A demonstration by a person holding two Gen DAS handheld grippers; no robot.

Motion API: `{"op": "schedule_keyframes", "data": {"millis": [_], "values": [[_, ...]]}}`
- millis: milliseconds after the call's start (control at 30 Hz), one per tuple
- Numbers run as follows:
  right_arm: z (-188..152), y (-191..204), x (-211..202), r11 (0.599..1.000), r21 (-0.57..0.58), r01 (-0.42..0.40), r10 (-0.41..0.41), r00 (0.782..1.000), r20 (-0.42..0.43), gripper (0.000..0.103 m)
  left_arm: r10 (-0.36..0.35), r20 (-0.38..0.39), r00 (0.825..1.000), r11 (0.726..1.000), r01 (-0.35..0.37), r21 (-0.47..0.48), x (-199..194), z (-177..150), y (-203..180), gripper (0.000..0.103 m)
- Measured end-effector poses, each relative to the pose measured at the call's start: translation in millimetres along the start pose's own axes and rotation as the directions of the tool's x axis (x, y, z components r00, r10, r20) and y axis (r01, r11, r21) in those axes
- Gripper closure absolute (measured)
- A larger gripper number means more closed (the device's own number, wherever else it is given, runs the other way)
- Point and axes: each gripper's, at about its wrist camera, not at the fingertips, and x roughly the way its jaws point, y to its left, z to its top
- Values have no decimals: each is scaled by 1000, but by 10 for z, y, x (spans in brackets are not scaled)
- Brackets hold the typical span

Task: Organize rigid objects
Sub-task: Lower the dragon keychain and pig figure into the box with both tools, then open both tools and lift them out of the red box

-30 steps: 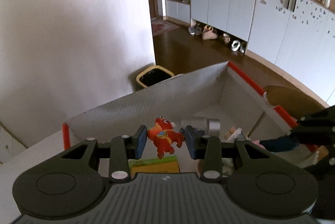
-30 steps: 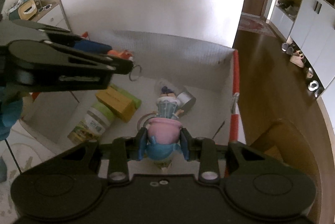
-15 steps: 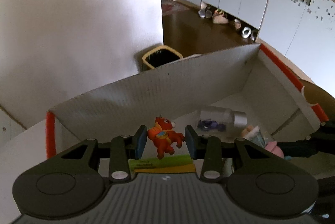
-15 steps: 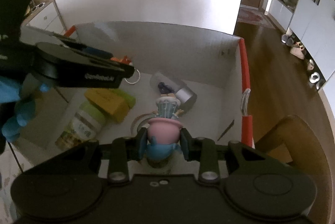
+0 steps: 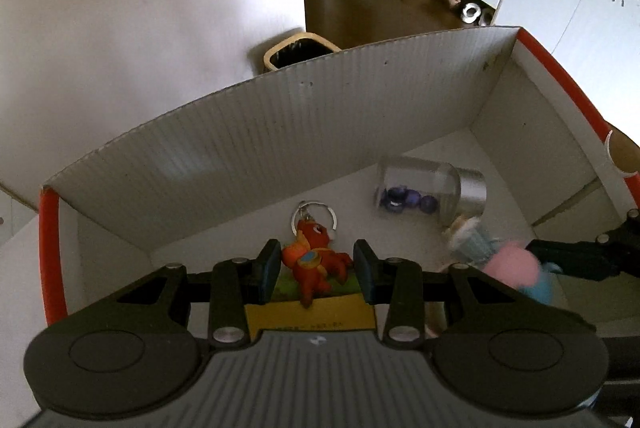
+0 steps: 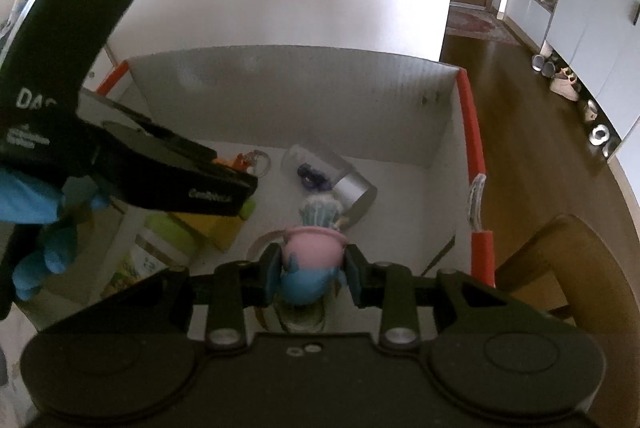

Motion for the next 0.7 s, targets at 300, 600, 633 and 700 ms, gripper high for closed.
{"op": "schedule_keyframes", "data": {"millis": [300,600,633,700], "values": [[10,25,-49,1000,-6,2,-2,1000,0,66,20,40,999,1000,-20,5,-153,-32,-16,41],[-30,47,-280,1000,1,-6,6,1000,28,57,12,124,992,1000,-11,-10,-604,-77,-8,36],[-37,52,-318,1000,2,-8,8,999,33,57,17,131,991,1000,-16,-10,-646,-80,-13,36],[-61,76,-407,1000,4,-4,4,999,46,55,23,147,989,1000,-21,-13,-758,-122,-19,36]]}}
